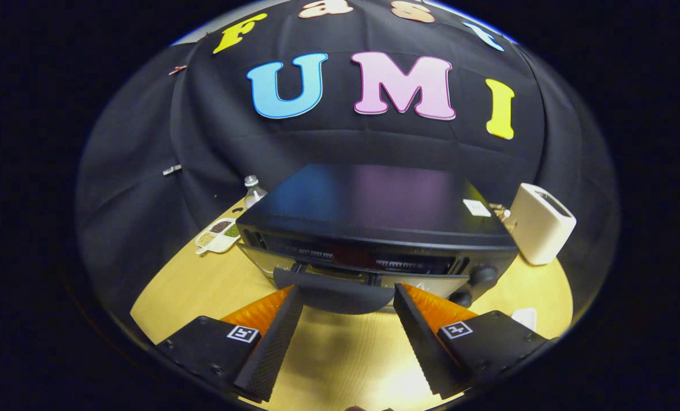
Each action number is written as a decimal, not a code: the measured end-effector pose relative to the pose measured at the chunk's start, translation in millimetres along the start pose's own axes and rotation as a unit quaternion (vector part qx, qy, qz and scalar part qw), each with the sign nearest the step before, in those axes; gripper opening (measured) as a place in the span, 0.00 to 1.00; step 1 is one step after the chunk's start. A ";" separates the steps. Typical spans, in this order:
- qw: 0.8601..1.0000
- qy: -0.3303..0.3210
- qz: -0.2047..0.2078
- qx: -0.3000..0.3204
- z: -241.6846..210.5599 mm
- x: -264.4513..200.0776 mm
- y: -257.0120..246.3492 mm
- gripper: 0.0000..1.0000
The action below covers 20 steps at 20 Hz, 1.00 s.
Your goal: Open the toaster oven, put the food inside, and close the toaster oven door.
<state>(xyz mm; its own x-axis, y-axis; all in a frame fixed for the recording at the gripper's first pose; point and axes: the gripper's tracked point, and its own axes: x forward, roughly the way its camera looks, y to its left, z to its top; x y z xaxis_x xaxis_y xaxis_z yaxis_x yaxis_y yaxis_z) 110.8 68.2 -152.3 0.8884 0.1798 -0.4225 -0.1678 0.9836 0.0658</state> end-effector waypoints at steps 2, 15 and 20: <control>1.000 -0.021 0.007 0.001 14.7 -5.0 5.7 0.99; 0.984 -0.158 -0.060 0.054 98.9 -107.8 -70.5 0.98; 0.979 -0.169 -0.091 0.063 96.5 -153.2 -107.7 0.99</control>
<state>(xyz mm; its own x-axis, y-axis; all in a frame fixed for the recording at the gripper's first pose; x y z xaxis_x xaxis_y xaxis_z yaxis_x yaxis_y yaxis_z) 34.0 -64.0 -7.3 0.9931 -0.0261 -0.1146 0.0417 0.9898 0.1364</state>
